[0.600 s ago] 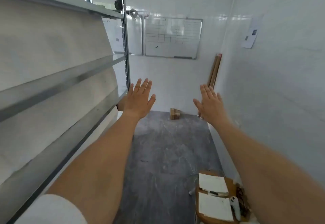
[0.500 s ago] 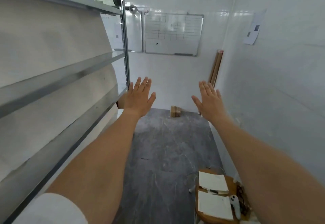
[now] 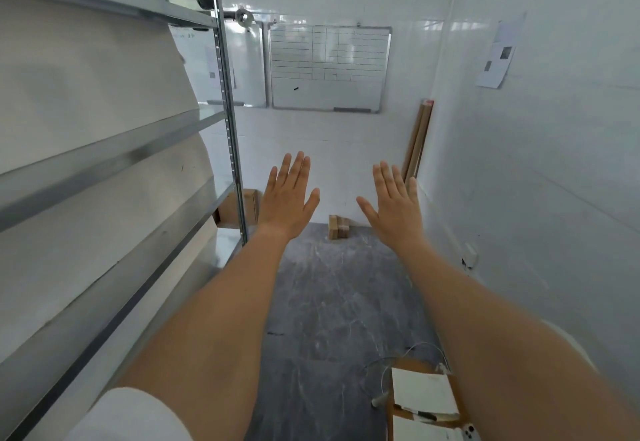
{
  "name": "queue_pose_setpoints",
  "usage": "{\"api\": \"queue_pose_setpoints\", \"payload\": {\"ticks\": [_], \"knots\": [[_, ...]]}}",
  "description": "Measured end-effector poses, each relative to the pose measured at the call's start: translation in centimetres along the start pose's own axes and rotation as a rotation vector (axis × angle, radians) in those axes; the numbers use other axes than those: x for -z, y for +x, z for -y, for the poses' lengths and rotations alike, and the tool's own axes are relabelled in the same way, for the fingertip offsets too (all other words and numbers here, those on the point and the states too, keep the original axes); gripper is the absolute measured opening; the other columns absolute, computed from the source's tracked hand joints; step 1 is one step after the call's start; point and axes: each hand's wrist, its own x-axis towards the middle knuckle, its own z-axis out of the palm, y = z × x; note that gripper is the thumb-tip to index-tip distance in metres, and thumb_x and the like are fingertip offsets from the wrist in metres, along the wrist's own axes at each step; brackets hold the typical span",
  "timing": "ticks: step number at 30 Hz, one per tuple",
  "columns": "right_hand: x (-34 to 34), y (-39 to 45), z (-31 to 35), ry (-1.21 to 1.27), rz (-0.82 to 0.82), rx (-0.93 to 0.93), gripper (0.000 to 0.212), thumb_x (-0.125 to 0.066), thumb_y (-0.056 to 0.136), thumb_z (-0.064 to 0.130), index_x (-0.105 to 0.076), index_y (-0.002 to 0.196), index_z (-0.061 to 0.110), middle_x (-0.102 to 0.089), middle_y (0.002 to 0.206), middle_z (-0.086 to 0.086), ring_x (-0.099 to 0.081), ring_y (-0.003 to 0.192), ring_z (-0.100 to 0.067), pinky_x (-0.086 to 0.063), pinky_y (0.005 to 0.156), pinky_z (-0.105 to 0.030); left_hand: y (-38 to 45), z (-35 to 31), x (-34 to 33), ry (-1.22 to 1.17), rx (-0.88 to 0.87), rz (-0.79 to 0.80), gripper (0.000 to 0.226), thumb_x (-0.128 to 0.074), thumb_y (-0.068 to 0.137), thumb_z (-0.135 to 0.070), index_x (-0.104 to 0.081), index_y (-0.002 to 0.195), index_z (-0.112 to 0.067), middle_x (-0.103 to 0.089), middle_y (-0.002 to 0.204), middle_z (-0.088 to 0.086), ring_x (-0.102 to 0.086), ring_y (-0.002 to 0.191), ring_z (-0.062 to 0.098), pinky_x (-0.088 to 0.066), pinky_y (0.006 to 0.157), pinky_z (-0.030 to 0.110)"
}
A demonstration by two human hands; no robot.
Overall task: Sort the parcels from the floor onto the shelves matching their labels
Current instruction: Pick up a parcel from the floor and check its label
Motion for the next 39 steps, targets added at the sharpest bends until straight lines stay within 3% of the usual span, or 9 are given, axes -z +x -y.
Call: {"api": "queue_pose_setpoints", "payload": {"ticks": [25,39], "knots": [[-13.8,24.9,-10.4,0.031,0.003,-0.065,0.078,-0.023,0.106,0.058,0.002,0.165,0.014,0.002,0.174,-0.005,0.005,0.161,-0.024,0.003,0.129,-0.049,25.4,2.0,-16.1,-0.016,-0.003,0.039,0.066,-0.02,0.104,-0.044,0.008,0.156,-0.014,0.012,0.165,0.002,0.016,0.151,0.019,0.01,0.123,0.038],[-25.0,40.7,-12.2,0.033,0.063,-0.099,0.078,-0.024,0.106,0.058,0.003,0.165,0.014,0.003,0.174,-0.004,0.005,0.16,-0.022,0.008,0.127,-0.045,41.8,8.9,-27.1,0.001,-0.019,0.088,0.066,-0.02,0.104,-0.044,0.006,0.156,-0.013,0.011,0.165,0.002,0.015,0.151,0.02,0.007,0.123,0.04]]}}
